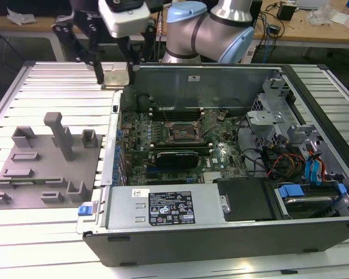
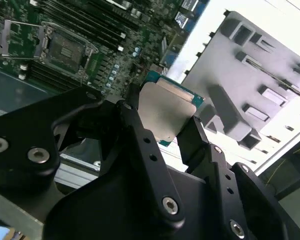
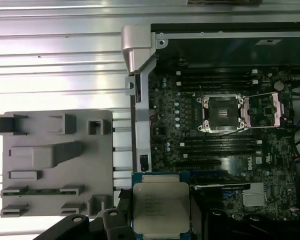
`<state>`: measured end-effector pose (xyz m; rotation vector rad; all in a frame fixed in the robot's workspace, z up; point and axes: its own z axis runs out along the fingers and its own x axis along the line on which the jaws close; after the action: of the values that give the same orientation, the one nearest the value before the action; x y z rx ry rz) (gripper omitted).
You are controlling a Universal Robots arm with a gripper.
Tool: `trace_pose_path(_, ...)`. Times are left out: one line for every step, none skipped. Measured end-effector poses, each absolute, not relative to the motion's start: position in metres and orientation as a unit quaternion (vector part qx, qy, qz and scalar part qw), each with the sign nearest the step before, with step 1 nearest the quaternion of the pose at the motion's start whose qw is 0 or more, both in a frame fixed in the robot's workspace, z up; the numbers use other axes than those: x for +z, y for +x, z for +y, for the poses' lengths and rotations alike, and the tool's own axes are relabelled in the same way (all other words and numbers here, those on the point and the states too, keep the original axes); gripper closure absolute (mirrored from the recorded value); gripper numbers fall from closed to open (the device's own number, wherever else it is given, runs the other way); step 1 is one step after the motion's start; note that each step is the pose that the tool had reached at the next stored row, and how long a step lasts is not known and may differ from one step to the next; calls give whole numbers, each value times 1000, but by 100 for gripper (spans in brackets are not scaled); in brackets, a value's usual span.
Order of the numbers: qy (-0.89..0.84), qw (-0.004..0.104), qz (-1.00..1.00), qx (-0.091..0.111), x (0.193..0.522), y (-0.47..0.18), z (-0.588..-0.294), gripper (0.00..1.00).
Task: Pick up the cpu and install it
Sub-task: 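Pick up the cpu and move it towards the insertion slot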
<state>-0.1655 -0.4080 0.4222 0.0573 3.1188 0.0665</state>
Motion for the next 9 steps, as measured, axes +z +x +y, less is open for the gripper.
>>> trace_pose_path(18, 11, 1000, 21, 422, -162, -408, 45)
trace_pose_path(18, 11, 1000, 21, 422, -157, -408, 45)
trace_pose_path(18, 11, 1000, 21, 422, -154, -408, 45)
trace_pose_path(18, 11, 1000, 21, 422, -148, -408, 45)
trace_pose_path(18, 11, 1000, 21, 422, -143, -408, 45)
trace_pose_path(18, 11, 1000, 21, 422, -135, -409, 45)
trace_pose_path(18, 11, 1000, 21, 422, -127, -409, 45)
trace_pose_path(18, 11, 1000, 21, 422, -122, -409, 45)
trace_pose_path(18, 11, 1000, 21, 422, -119, -409, 45)
